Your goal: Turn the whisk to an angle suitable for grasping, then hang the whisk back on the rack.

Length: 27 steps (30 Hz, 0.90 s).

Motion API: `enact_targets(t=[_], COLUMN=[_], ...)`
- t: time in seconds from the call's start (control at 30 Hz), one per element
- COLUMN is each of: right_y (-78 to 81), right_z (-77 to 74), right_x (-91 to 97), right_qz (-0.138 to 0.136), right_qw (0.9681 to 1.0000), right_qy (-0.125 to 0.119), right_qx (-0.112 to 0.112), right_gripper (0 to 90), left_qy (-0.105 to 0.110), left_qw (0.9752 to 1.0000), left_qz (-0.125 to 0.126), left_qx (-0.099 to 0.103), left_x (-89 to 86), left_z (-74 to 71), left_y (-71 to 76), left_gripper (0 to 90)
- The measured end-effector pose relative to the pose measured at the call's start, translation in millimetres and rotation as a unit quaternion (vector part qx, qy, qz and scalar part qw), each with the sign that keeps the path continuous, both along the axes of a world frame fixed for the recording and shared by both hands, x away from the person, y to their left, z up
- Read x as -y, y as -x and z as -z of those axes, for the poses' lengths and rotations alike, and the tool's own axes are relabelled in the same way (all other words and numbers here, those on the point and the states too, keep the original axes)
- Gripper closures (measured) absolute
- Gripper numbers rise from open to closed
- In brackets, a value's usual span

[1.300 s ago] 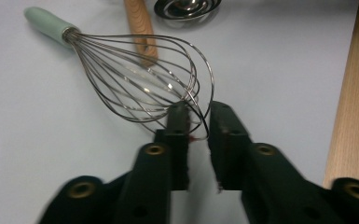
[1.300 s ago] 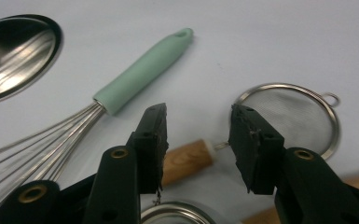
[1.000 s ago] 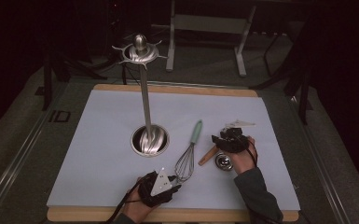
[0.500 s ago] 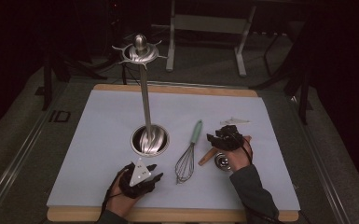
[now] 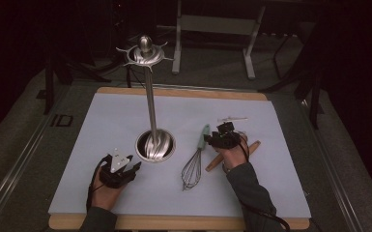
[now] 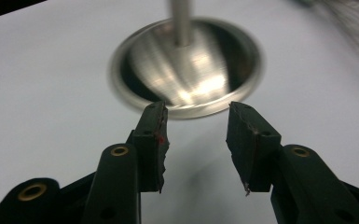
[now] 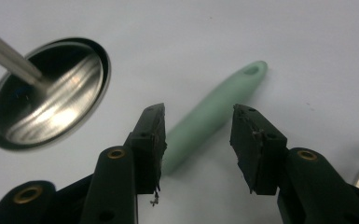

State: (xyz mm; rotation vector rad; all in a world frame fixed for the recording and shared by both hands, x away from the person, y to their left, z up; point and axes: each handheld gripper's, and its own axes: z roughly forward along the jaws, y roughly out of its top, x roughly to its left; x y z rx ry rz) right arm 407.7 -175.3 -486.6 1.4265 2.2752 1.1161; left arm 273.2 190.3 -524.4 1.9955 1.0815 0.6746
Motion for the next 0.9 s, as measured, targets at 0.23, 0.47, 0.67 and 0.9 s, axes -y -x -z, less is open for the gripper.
enact_targets(t=[0.23, 0.47, 0.67, 0.9], right_y=[-12.1, -17.1, -21.3, -18.3], right_z=[4.2, 9.9, 15.5, 19.9], right_x=[-12.2, -15.7, -13.1, -13.9], right_qz=[-0.002, 0.001, 0.019, 0.024], right_qw=[0.9998, 0.9993, 0.9976, 0.9958], right_qy=[0.001, 0.004, -0.017, -0.02], right_qx=[-0.02, -0.037, -0.065, -0.086], right_gripper=[57.6, 60.8, 60.9, 62.7], left_qy=[-0.005, -0.015, -0.025, -0.031], left_qw=[0.9997, 0.9997, 0.9994, 0.9993], left_qz=[-0.024, -0.021, -0.022, -0.022], left_qx=[-0.005, -0.002, 0.001, 0.0], left_x=[-7.7, -4.2, -2.1, -1.6], left_z=[8.3, 10.4, 12.0, 13.4], left_y=[-3.6, -3.1, -2.6, -2.8], left_gripper=[57.4, 57.1, 57.1, 57.1])
